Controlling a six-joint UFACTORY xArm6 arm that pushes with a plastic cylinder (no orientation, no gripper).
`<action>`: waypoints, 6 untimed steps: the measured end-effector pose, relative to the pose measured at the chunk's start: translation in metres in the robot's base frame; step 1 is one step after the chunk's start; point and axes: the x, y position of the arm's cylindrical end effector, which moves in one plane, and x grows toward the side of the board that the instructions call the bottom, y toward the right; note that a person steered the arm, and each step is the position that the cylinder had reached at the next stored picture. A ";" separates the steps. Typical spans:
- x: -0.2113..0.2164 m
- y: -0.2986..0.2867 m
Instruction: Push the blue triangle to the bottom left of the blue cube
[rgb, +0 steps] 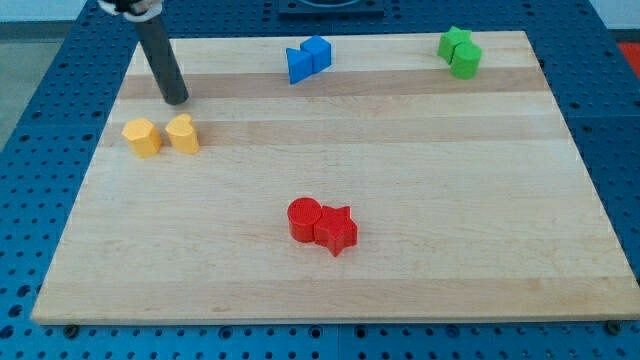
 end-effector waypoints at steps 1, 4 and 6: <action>-0.051 0.012; -0.078 0.128; -0.008 0.158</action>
